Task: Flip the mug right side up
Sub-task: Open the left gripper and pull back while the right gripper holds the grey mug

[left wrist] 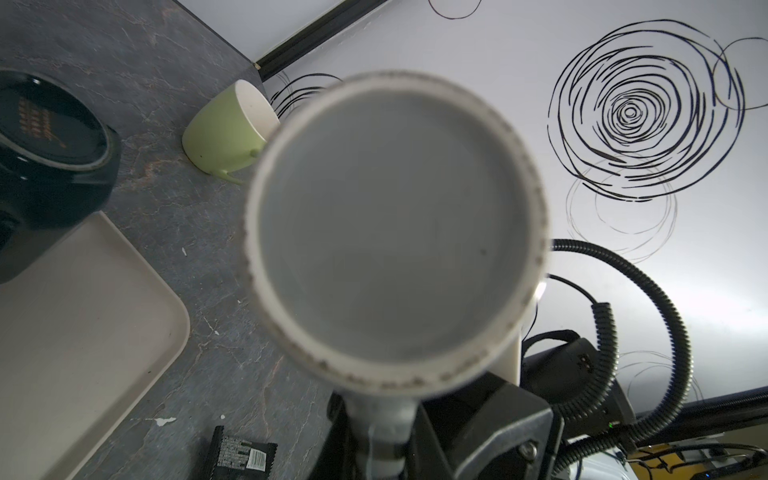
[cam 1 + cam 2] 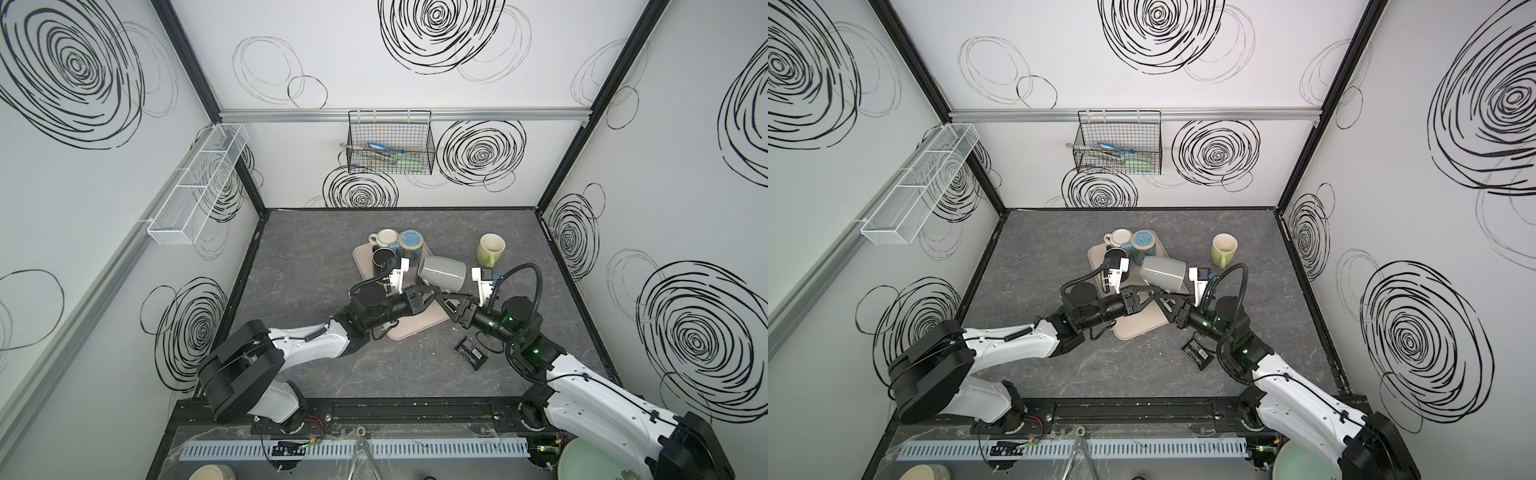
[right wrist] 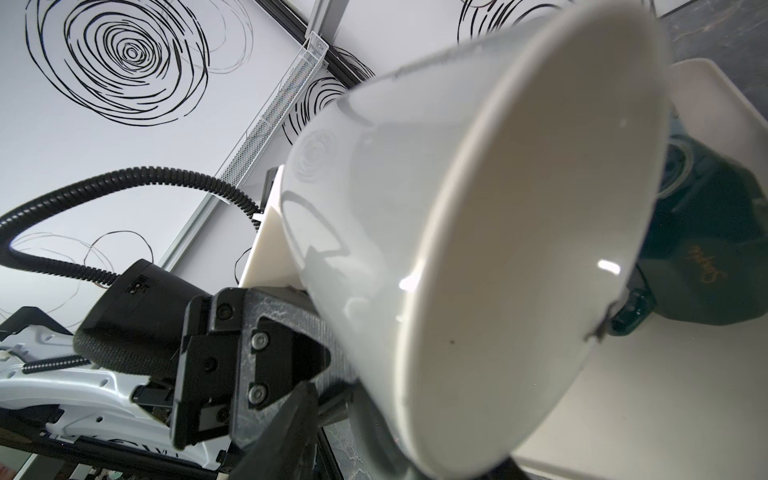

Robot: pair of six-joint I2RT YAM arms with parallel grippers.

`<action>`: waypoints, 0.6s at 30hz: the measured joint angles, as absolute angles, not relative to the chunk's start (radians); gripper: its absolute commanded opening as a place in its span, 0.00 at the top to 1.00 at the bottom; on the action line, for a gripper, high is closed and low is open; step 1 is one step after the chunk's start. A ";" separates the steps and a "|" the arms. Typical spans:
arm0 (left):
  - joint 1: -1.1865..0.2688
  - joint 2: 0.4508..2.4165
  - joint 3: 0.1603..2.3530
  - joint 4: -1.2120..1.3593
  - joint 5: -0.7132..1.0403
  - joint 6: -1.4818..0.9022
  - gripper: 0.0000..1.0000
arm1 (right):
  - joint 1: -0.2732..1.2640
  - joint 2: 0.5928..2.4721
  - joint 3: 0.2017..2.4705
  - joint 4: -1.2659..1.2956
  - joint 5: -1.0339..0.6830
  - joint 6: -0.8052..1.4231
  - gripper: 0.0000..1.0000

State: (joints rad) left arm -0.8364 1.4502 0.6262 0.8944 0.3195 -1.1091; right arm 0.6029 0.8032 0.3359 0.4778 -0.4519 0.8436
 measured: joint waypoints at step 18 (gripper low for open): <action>-0.846 1.466 0.623 0.946 0.281 -1.118 1.00 | 0.602 0.793 0.336 0.493 -0.376 0.869 1.00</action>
